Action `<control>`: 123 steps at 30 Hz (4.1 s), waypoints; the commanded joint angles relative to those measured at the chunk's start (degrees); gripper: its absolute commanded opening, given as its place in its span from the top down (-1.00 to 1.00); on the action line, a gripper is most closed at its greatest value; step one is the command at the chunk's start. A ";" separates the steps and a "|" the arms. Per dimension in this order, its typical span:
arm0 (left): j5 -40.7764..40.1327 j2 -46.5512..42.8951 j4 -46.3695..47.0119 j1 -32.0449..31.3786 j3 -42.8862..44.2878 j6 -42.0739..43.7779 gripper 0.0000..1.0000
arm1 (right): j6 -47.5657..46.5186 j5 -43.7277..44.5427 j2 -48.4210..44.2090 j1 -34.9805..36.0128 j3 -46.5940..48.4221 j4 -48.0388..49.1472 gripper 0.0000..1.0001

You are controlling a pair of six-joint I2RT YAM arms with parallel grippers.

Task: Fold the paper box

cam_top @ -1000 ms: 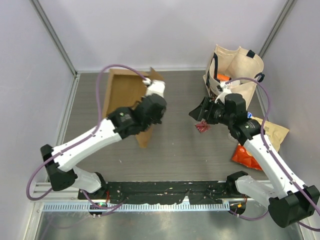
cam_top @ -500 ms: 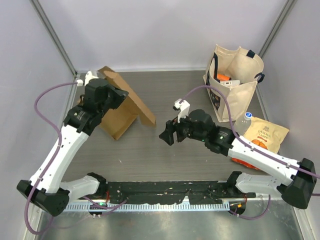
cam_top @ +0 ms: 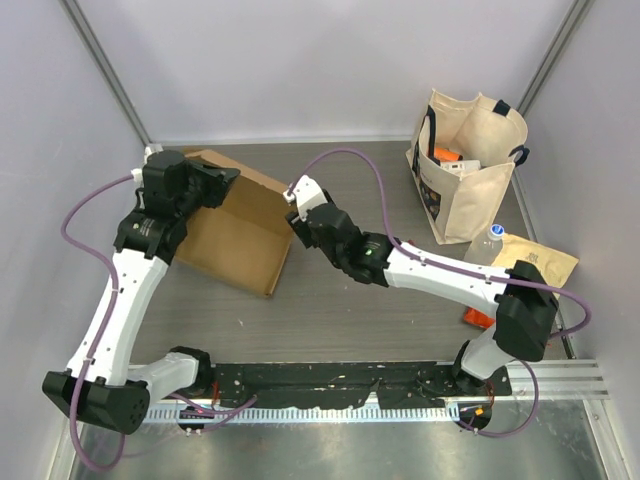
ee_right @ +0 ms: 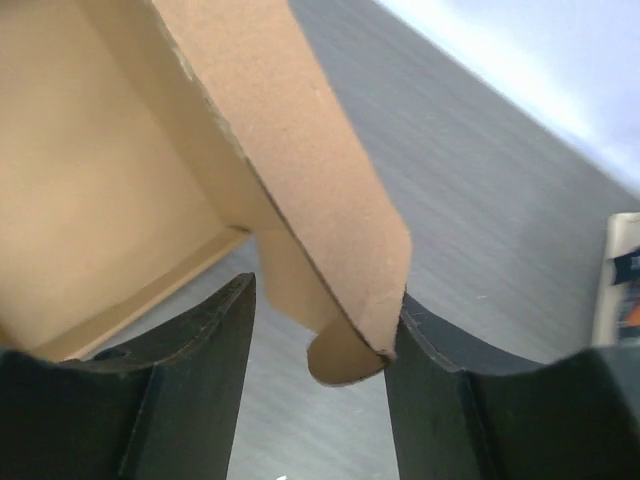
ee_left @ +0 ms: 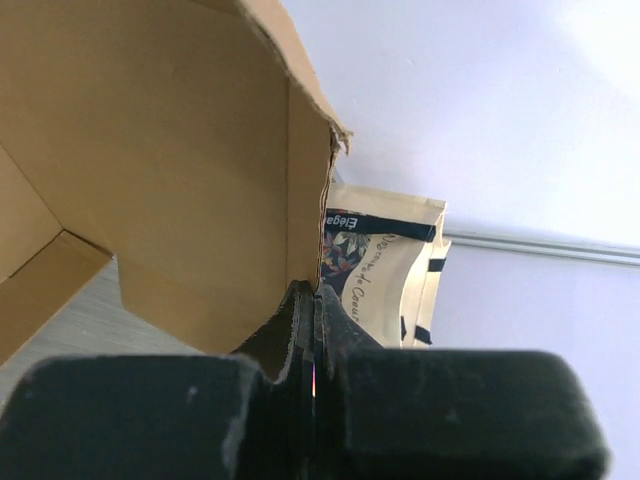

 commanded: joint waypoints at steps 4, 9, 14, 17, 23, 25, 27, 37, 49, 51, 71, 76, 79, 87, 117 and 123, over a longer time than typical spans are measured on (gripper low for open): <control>8.56 -0.99 7.37 3.60 -3.96 -4.93 1.00 | -10.69 10.36 -3.36 -0.56 2.91 3.21 -0.06; 10.49 -1.70 11.95 4.48 -8.19 -8.62 0.99 | -8.57 5.89 -7.94 -3.01 -1.75 5.57 -0.23; 11.29 -1.87 12.65 4.57 -8.62 -9.50 1.00 | -11.12 4.40 -5.22 -5.65 1.23 5.49 -0.21; 11.02 -2.40 12.82 4.57 -9.24 -10.56 1.00 | -11.65 -2.11 -5.04 -6.88 0.97 8.03 -0.13; 13.13 -2.84 14.49 4.83 -11.43 -10.21 0.99 | -14.81 -10.29 -4.34 -9.60 0.62 11.64 0.43; 14.18 -3.19 15.28 5.27 -13.01 -7.68 0.58 | -14.20 -16.84 -4.25 -13.36 1.49 10.07 0.66; 14.19 -4.50 14.85 6.41 -13.63 -4.25 -0.35 | -13.32 -24.06 -3.20 -16.97 4.64 4.21 0.91; 0.23 -18.92 17.46 8.53 -23.55 33.72 -0.37 | -26.67 -51.23 0.15 -29.73 12.75 -17.10 0.97; 20.16 5.15 40.35 11.60 -18.66 50.03 -0.58 | -29.40 -67.60 1.99 -37.47 17.93 -23.07 0.97; 19.99 9.80 38.67 11.69 -15.15 54.80 -0.50 | -29.93 -68.39 2.34 -37.65 19.59 -24.38 0.97; 63.48 33.45 48.76 21.97 -3.70 57.22 -0.24 | -30.19 -72.08 7.26 -38.44 24.87 -27.47 0.98; 63.42 33.39 53.78 21.97 -4.84 53.78 0.40 | -30.19 -71.39 7.53 -38.53 25.67 -27.56 0.97; 59.47 31.01 55.71 21.88 -8.09 52.65 0.66 | -25.65 -65.53 8.76 -38.53 26.63 -25.99 0.90; 39.51 18.71 62.74 21.80 -24.51 44.38 1.00 | 12.06 -19.75 5.87 -37.82 26.64 -26.84 -0.49; 40.11 14.56 52.99 21.36 -25.24 55.62 0.99 | 40.80 -5.83 3.74 -36.16 -11.52 -21.13 -0.61; 40.20 13.95 52.99 20.74 -25.41 55.54 0.99 | 45.30 -0.55 10.07 -35.63 -6.77 -25.27 -0.66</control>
